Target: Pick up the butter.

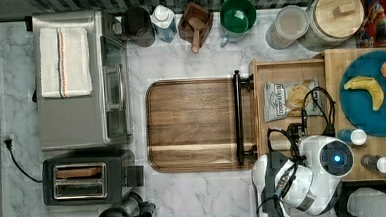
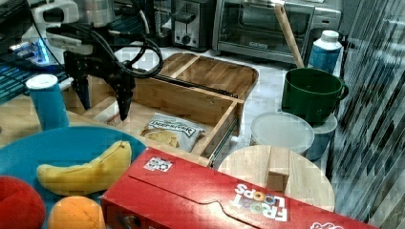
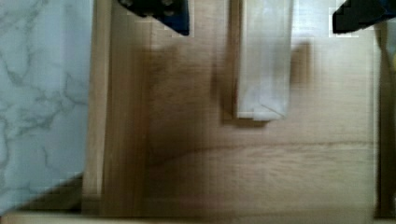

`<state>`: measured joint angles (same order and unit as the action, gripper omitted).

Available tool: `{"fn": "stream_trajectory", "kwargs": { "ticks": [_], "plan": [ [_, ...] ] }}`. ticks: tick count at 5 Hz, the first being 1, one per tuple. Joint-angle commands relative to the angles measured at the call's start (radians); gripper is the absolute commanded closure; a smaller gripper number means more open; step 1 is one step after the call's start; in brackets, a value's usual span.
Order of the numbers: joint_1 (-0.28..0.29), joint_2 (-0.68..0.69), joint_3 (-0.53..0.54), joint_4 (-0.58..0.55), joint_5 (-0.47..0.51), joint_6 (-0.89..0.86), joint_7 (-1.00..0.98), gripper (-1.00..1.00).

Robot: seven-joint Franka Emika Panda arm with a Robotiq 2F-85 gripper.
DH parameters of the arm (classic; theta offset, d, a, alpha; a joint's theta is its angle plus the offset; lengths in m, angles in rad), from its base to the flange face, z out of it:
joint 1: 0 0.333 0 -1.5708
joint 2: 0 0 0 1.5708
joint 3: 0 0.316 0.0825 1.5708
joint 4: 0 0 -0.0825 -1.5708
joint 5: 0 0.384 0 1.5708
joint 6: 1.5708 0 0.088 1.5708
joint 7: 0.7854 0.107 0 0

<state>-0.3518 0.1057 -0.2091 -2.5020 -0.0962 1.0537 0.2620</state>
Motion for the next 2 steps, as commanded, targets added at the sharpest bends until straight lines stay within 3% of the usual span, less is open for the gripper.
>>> {"fn": "stream_trajectory", "kwargs": {
  "ticks": [1, 2],
  "plan": [
    [0.007, 0.020, 0.011, -0.026, -0.077, 0.152, 0.121, 1.00],
    [0.016, -0.009, -0.007, -0.015, -0.087, 0.115, 0.098, 1.00]
  ]
}}
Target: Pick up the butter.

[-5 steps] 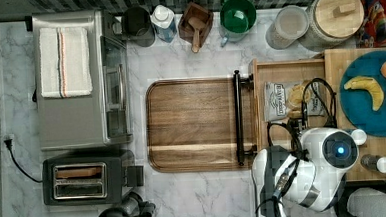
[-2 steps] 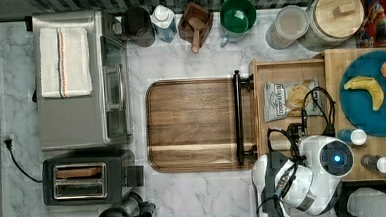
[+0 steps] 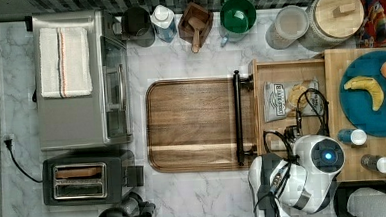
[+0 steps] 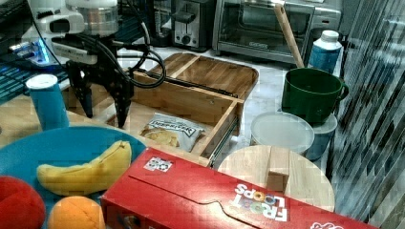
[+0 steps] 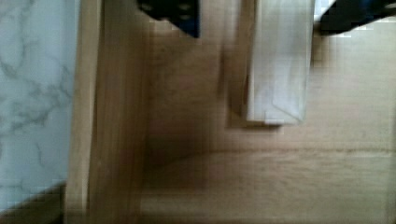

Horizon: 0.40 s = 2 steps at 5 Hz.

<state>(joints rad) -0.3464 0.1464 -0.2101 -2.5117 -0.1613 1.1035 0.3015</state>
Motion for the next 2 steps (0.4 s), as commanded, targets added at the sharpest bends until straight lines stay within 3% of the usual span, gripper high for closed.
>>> {"fn": "stream_trajectory", "kwargs": {
  "ticks": [1, 2],
  "plan": [
    [0.008, -0.072, 0.000, 0.009, -0.019, 0.036, 0.028, 1.00],
    [0.034, -0.122, 0.013, 0.045, -0.050, -0.065, 0.052, 1.00]
  ]
}}
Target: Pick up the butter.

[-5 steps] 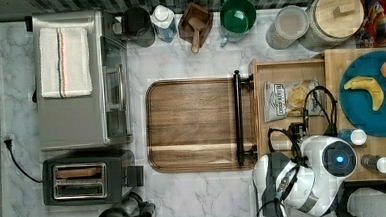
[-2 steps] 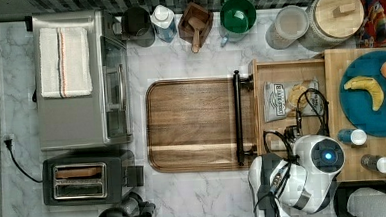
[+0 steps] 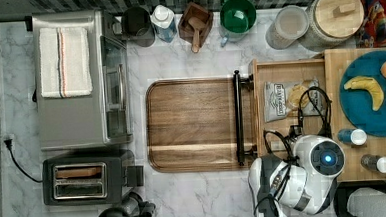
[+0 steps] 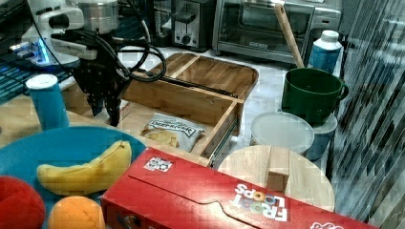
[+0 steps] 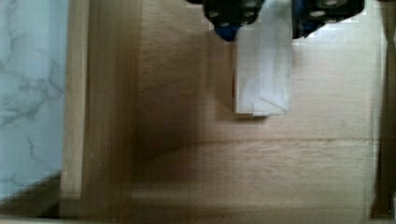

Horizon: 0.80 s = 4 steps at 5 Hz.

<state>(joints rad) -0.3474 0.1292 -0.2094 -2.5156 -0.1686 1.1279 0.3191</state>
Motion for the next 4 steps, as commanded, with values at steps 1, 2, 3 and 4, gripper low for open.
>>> {"fn": "stream_trajectory", "kwargs": {
  "ticks": [1, 2, 3, 4],
  "plan": [
    [0.057, -0.128, 0.028, 0.113, -0.067, -0.171, 0.037, 1.00],
    [0.068, -0.127, 0.036, 0.179, -0.095, -0.216, 0.075, 1.00],
    [0.044, -0.129, 0.046, 0.148, -0.153, -0.079, 0.088, 1.00],
    [0.053, -0.132, 0.047, 0.213, -0.125, -0.150, 0.035, 1.00]
  ]
}}
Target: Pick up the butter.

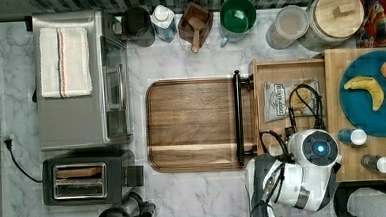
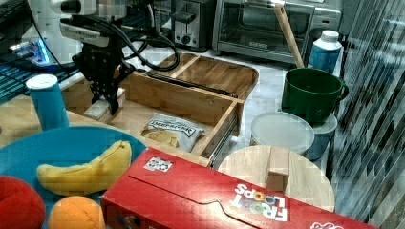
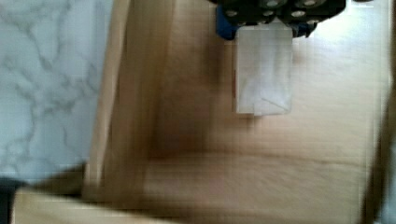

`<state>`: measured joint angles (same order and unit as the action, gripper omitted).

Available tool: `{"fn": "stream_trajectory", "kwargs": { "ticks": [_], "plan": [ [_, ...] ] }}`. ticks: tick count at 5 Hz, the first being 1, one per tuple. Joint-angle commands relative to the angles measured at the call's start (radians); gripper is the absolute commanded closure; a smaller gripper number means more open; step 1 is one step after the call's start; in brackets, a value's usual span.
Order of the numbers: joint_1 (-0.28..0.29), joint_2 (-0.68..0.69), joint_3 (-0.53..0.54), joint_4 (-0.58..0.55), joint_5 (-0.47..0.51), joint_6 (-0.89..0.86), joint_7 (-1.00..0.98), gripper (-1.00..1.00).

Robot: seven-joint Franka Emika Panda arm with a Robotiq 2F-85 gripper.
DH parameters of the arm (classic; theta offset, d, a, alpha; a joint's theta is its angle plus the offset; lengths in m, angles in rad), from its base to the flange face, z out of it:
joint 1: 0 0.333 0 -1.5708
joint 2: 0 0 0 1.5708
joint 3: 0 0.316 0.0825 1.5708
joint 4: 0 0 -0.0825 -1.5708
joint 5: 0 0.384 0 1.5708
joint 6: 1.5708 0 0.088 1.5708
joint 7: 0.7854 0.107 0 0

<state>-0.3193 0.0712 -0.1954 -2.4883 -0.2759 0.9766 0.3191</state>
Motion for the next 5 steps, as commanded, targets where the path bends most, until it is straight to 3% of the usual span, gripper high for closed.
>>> {"fn": "stream_trajectory", "kwargs": {
  "ticks": [1, 3, 4, 5],
  "plan": [
    [0.042, -0.123, 0.043, 0.199, -0.029, -0.007, 0.067, 1.00],
    [0.055, -0.102, 0.096, 0.399, -0.011, -0.226, 0.017, 1.00],
    [0.086, -0.099, 0.126, 0.457, -0.053, -0.279, 0.109, 1.00],
    [0.107, -0.068, 0.177, 0.554, -0.013, -0.404, 0.192, 1.00]
  ]
}}
